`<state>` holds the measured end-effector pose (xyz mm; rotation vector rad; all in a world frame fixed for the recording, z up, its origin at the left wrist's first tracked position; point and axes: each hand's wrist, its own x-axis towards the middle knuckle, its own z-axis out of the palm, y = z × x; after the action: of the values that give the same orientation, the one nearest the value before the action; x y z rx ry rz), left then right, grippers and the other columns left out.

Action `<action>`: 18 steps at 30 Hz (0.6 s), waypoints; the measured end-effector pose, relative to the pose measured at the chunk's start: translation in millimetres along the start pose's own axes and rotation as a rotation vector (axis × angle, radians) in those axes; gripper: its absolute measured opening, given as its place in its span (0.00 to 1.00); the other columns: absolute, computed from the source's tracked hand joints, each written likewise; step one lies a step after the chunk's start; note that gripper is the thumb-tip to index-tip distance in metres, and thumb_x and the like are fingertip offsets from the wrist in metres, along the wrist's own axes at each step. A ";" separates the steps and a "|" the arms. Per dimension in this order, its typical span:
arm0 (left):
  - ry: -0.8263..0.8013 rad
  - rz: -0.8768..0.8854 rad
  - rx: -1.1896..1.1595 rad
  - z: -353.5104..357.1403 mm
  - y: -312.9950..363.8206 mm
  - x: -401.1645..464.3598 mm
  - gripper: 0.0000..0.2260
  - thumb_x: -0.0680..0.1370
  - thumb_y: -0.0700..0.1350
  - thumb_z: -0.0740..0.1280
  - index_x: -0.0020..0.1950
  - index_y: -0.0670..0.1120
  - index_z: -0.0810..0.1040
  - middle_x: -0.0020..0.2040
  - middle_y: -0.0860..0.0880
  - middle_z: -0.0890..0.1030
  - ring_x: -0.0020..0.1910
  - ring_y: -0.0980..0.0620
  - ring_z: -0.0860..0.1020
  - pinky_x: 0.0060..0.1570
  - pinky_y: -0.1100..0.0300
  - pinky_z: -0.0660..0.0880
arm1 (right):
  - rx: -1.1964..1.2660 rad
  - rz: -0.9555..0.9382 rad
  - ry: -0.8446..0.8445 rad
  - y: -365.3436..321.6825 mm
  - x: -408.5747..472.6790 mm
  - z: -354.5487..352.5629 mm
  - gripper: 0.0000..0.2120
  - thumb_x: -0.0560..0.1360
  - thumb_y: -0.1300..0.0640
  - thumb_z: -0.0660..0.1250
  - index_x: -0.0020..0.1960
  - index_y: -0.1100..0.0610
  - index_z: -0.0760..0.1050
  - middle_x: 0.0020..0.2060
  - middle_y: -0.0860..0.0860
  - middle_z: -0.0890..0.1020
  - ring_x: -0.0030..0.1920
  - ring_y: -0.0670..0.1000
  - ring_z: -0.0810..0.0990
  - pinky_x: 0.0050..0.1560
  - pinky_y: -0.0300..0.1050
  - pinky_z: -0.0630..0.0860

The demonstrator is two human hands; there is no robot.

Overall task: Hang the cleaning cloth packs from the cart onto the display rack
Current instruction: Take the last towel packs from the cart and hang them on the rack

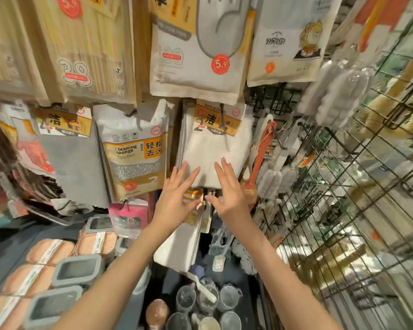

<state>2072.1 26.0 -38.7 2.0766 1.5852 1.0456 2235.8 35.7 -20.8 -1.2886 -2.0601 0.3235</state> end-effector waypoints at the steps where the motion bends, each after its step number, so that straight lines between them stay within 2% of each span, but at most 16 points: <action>1: 0.002 -0.009 -0.013 2.5 -3.5 -7.5 0.40 0.74 0.44 0.72 0.74 0.57 0.47 0.76 0.56 0.46 0.77 0.50 0.43 0.75 0.45 0.50 | 0.026 0.014 0.004 1.7 -7.8 5.9 0.37 0.73 0.59 0.69 0.76 0.52 0.52 0.74 0.41 0.48 0.75 0.41 0.43 0.72 0.32 0.40; 5: 0.005 -0.102 -0.068 11.6 -24.6 -34.3 0.42 0.74 0.44 0.72 0.75 0.57 0.46 0.76 0.57 0.46 0.77 0.49 0.44 0.75 0.44 0.52 | 0.021 0.130 -0.039 16.4 -32.4 29.0 0.38 0.73 0.59 0.70 0.76 0.55 0.53 0.73 0.42 0.50 0.74 0.41 0.47 0.72 0.33 0.45; 10: -0.047 -0.189 -0.080 28.1 -51.2 -51.7 0.43 0.74 0.44 0.72 0.76 0.59 0.44 0.75 0.60 0.44 0.77 0.51 0.43 0.75 0.44 0.50 | -0.030 0.186 -0.186 32.7 -42.8 60.0 0.40 0.73 0.58 0.70 0.77 0.54 0.49 0.76 0.48 0.52 0.76 0.47 0.47 0.72 0.37 0.44; 14: -0.111 -0.221 -0.055 41.3 -70.0 -51.4 0.44 0.73 0.47 0.73 0.74 0.56 0.41 0.75 0.57 0.44 0.77 0.51 0.42 0.75 0.43 0.49 | -0.004 0.172 -0.253 40.0 -44.6 85.6 0.40 0.73 0.58 0.71 0.76 0.56 0.50 0.76 0.49 0.53 0.76 0.46 0.48 0.69 0.31 0.40; 18: -0.191 -0.203 0.052 52.5 -87.7 -46.8 0.45 0.73 0.50 0.73 0.74 0.56 0.40 0.76 0.53 0.40 0.76 0.49 0.37 0.74 0.41 0.50 | -0.011 0.170 -0.269 51.5 -42.0 104.9 0.41 0.73 0.57 0.71 0.77 0.55 0.49 0.77 0.49 0.49 0.76 0.49 0.47 0.71 0.34 0.42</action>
<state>2043.9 20.3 -147.4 1.9338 1.6971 0.7214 2214.6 38.4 -143.1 -1.4992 -2.1766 0.5906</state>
